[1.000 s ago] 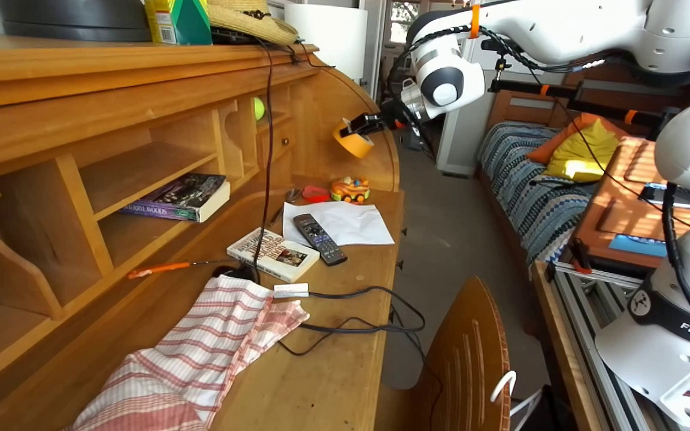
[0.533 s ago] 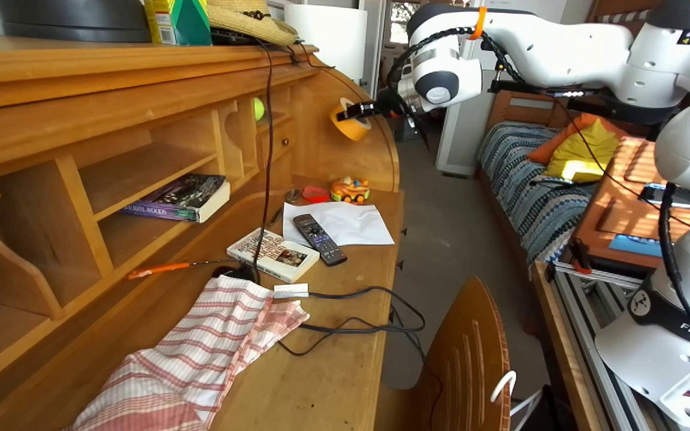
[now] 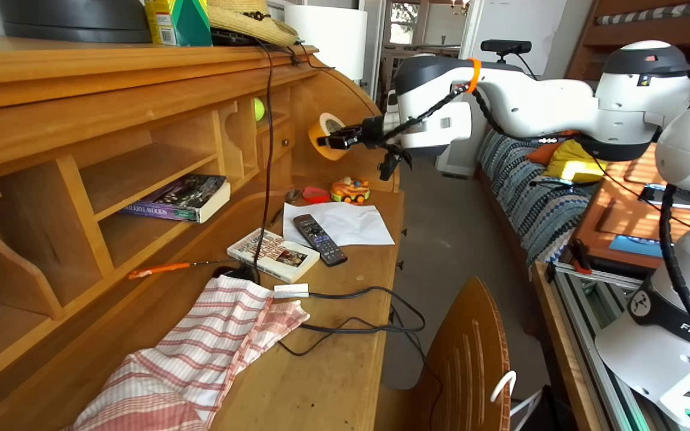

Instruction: Close the drawer on the right then hang the orange masking tape on the handle of the drawer.

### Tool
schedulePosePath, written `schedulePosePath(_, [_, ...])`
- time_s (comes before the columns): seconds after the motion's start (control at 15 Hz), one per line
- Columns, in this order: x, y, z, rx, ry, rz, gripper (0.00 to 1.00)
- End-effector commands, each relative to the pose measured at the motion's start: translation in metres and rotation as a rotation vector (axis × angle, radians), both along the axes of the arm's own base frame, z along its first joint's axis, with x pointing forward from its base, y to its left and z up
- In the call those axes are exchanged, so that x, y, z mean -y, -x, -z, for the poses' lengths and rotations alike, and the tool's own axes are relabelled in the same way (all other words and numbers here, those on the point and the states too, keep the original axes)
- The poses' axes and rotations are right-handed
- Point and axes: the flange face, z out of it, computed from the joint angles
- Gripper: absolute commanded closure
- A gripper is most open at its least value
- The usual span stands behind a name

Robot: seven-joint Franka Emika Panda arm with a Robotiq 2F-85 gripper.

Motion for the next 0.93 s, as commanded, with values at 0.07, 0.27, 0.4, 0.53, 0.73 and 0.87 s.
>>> schedulePosePath(0.07, [-0.017,-0.005,0.014,0.070,0.057,-0.111,0.93])
schedulePosePath(0.27, [-0.019,-0.009,0.025,0.065,0.034,-0.150,0.93])
schedulePosePath(0.4, [-0.022,-0.004,0.027,0.070,0.026,-0.135,0.72])
schedulePosePath(0.53, [-0.020,-0.005,0.033,0.065,0.016,-0.137,0.93])
schedulePosePath(0.73, [-0.023,-0.013,0.031,0.114,0.031,-0.158,0.93])
schedulePosePath(0.87, [-0.028,-0.019,0.028,0.143,0.043,-0.175,0.93])
